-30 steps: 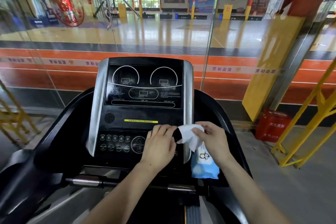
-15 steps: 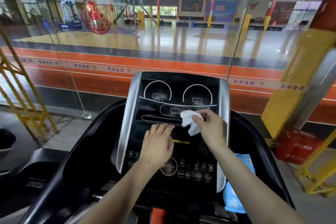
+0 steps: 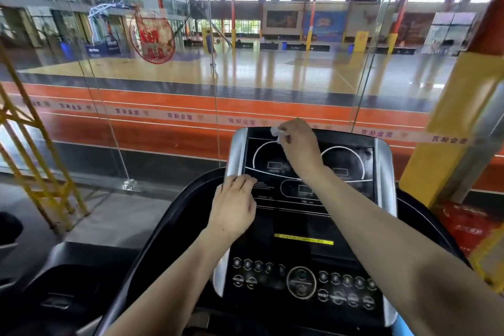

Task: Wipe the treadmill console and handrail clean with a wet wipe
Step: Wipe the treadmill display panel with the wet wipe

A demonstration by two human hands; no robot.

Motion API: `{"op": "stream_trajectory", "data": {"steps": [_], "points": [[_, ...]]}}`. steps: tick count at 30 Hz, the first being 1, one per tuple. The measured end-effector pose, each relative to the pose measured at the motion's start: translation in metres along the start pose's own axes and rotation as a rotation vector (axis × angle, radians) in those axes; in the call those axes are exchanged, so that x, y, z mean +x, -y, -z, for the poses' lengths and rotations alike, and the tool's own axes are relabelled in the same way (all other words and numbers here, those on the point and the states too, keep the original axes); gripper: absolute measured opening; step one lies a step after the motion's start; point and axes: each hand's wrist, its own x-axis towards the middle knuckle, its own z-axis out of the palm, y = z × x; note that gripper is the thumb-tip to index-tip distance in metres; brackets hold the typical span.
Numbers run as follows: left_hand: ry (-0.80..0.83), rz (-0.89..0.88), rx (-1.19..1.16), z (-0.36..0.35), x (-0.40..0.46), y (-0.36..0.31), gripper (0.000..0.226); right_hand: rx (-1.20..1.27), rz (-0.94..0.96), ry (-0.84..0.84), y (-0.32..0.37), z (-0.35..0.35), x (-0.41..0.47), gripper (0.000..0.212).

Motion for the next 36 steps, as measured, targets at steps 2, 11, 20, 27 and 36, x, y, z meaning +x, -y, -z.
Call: {"op": "stream_trajectory", "data": {"steps": [2, 11, 20, 27, 36], "points": [[-0.005, 0.002, -0.006, 0.004, 0.007, 0.017, 0.048, -0.059, 0.103, 0.082, 0.01, -0.016, 0.004, 0.014], [-0.001, -0.124, -0.046, -0.007, 0.027, 0.053, 0.054, -0.146, 0.182, 0.266, 0.015, -0.043, -0.029, 0.022], [-0.082, -0.198, -0.023, -0.025, 0.059, 0.058, 0.057, -0.256, 0.223, 0.19, 0.001, -0.043, -0.009, 0.006], [-0.138, -0.182, -0.098, -0.045, 0.054, 0.063, 0.065, -0.215, 0.227, 0.151, 0.002, -0.06, -0.001, 0.009], [-0.21, -0.168, -0.196, -0.054, 0.048, 0.072, 0.067, -0.25, 0.33, 0.154, 0.006, -0.075, -0.027, 0.029]]}}
